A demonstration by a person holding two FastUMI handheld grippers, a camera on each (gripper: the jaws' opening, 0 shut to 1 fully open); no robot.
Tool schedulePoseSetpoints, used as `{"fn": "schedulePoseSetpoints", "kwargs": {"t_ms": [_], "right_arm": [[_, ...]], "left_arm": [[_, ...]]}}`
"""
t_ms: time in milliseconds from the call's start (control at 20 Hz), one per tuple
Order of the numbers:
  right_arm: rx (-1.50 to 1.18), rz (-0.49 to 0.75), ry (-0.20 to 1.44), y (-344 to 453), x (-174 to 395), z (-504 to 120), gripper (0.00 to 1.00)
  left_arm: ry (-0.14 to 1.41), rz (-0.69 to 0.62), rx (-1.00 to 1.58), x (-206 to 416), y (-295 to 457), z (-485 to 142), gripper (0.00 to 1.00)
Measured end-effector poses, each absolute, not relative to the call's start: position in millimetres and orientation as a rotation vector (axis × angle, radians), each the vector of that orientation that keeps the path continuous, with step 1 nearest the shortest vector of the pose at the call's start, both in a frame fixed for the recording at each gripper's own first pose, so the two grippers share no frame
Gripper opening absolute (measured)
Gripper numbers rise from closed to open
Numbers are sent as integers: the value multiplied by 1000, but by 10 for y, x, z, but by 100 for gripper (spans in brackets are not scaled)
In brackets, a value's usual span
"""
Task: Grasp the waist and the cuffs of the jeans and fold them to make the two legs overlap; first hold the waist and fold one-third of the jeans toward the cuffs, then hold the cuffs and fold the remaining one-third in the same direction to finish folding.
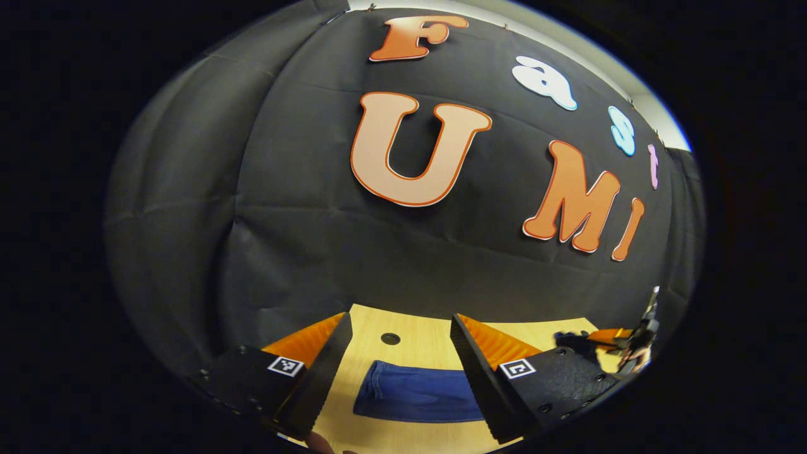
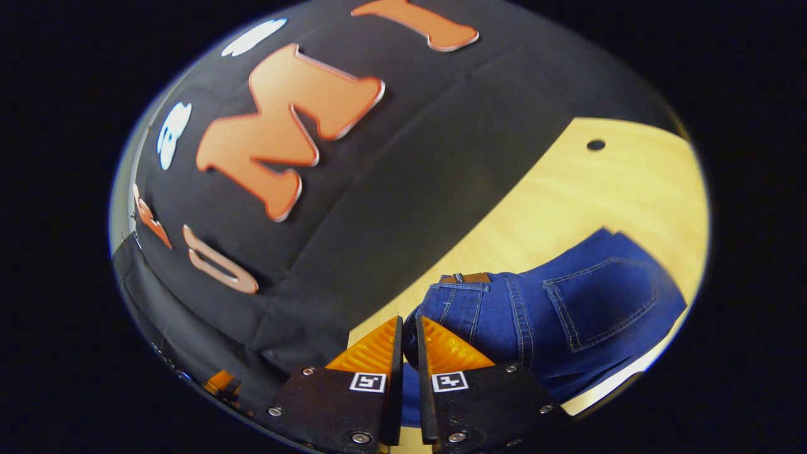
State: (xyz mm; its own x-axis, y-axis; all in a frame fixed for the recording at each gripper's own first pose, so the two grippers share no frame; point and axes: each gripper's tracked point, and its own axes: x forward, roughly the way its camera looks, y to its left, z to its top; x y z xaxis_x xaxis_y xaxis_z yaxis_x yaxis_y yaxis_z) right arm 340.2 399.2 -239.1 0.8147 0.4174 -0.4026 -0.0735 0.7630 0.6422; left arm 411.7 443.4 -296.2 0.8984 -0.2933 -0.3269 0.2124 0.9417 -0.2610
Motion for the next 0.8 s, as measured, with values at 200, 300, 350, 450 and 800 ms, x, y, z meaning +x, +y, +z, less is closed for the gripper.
{"fn": "schedulePoseSetpoints", "kwargs": {"t_ms": [200, 300, 350, 450, 800], "right_arm": [[521, 269, 747, 4488, 3225, -3270, 13], [475, 247, 781, 4532, 3267, -3207, 13], [468, 242, 788, 4469, 3270, -3117, 13], [503, 263, 831, 4491, 3264, -2960, 34], [374, 283, 707, 3661, 3058, -2014, 97]], "left_arm": [[367, -259, -241, 4098, 4544, -3071, 97], [389, -234, -278, 4063, 4606, -3176, 96], [399, -228, -295, 4047, 4622, -3219, 96], [410, -219, -314, 4025, 4668, -3276, 96], [612, -193, -705, 3900, 4669, -3861, 97]]}}
